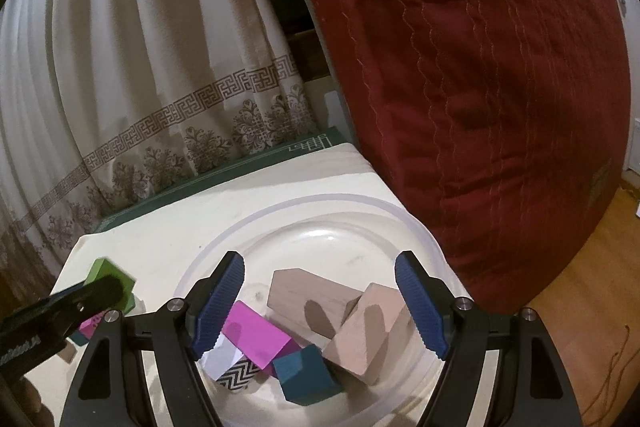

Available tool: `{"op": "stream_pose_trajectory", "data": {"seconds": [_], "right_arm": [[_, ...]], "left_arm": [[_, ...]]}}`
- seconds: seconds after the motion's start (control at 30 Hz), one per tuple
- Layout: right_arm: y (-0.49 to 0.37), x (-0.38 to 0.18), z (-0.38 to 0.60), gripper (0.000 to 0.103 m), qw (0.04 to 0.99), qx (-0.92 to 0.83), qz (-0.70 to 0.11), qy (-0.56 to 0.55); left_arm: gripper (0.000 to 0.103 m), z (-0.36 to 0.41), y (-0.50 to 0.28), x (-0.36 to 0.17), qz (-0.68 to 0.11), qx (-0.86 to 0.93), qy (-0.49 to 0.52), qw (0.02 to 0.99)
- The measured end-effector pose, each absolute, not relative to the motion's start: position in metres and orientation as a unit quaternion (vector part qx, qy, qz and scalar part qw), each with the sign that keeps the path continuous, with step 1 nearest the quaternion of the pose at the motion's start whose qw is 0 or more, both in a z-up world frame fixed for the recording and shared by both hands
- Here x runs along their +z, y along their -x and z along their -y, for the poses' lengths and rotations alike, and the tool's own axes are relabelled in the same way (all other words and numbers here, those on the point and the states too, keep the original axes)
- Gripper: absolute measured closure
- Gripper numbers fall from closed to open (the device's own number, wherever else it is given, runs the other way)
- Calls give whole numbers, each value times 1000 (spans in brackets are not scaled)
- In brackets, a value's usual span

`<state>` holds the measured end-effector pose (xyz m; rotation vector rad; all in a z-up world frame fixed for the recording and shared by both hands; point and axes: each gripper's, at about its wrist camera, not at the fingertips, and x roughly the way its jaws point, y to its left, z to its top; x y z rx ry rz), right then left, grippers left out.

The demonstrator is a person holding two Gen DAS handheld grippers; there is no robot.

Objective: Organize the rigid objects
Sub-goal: 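Lower the wood block into the tray, open the right gripper while the left carries the green cube, then lower the green cube into the tray and open the left gripper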

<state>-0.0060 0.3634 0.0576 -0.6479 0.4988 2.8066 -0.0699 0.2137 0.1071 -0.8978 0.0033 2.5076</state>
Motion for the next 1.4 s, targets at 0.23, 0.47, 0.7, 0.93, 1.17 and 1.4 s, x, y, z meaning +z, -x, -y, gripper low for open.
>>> {"op": "stream_pose_trajectory", "data": {"seconds": [0.23, 0.47, 0.7, 0.93, 1.17, 1.4], "right_arm": [[5, 58, -368, 22, 113, 954, -178, 216], [6, 56, -370, 22, 116, 952, -182, 216], [6, 57, -370, 22, 116, 952, -181, 217], [3, 55, -369, 22, 115, 953, -178, 217], [3, 54, -366, 22, 117, 954, -169, 218], [5, 51, -361, 16, 113, 954, -164, 224]], "left_arm": [[73, -230, 78, 110, -6, 913, 322, 252], [67, -236, 88, 104, 8, 903, 341, 261], [54, -219, 85, 102, 23, 912, 334, 238], [54, -209, 78, 102, 7, 923, 325, 208], [44, -198, 72, 98, -4, 929, 321, 186], [39, -183, 67, 92, -11, 933, 324, 160]]}}
